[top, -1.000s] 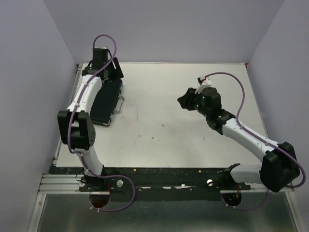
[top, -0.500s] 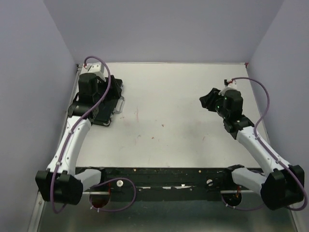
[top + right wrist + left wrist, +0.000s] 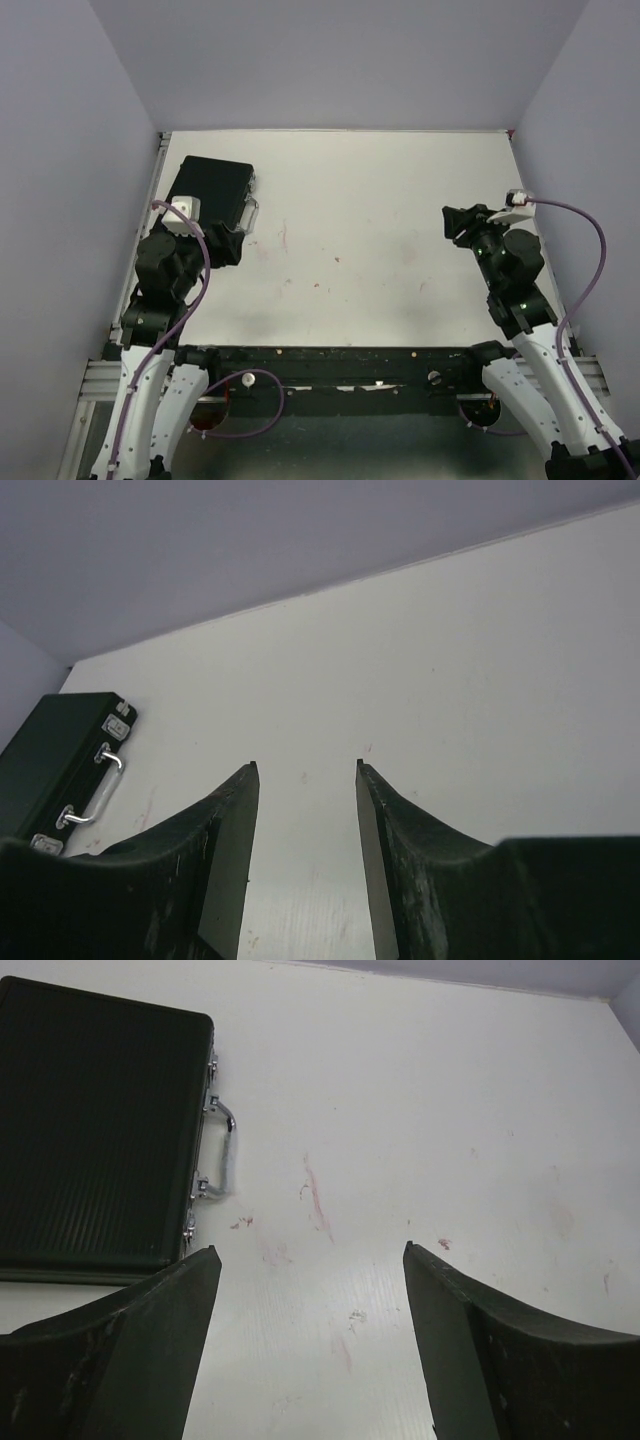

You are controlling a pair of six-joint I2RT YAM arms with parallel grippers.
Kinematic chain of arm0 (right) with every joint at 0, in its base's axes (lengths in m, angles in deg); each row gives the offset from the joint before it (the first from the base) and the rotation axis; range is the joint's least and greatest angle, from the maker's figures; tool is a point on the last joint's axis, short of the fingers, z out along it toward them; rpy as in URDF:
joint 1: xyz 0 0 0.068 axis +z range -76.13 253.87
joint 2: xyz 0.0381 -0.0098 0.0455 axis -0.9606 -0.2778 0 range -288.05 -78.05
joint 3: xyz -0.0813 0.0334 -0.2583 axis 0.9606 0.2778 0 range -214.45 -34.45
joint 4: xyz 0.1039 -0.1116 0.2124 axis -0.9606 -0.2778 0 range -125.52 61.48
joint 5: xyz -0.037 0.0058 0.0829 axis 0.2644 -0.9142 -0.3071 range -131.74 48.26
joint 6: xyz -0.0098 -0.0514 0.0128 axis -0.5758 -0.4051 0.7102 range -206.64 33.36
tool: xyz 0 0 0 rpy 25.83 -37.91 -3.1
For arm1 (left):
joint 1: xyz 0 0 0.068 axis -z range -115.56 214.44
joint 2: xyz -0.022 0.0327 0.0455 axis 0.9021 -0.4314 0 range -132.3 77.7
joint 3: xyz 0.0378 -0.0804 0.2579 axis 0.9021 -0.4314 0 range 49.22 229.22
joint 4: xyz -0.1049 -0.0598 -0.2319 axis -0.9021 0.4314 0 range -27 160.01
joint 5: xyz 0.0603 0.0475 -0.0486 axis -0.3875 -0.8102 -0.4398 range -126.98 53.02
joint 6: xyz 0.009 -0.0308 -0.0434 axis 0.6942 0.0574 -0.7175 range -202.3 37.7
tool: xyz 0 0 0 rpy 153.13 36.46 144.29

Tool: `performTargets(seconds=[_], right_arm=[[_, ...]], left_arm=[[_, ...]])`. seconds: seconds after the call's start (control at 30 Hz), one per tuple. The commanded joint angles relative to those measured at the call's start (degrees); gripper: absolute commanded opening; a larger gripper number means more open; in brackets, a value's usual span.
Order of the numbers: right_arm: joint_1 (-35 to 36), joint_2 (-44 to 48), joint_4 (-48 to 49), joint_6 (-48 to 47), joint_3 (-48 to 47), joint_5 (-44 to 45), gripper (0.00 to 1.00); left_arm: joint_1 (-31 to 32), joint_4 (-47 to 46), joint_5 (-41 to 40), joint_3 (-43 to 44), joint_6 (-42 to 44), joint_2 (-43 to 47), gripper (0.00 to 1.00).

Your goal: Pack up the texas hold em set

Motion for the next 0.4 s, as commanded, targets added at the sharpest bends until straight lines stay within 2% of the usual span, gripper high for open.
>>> performTargets(seconds=[0.0, 0.37], right_arm=[[0.0, 2.6, -0.2, -1.3, 1.9, 3.6, 0.52], [-0.1, 2.6, -0.6, -1.3, 1.8, 3.3, 0.53]], left_arm=[[0.2, 1.6, 0.8, -2.4, 0.1, 4.5, 0.88], [0.2, 1.7, -0.6, -3.3, -0.3, 7.1, 0.89]])
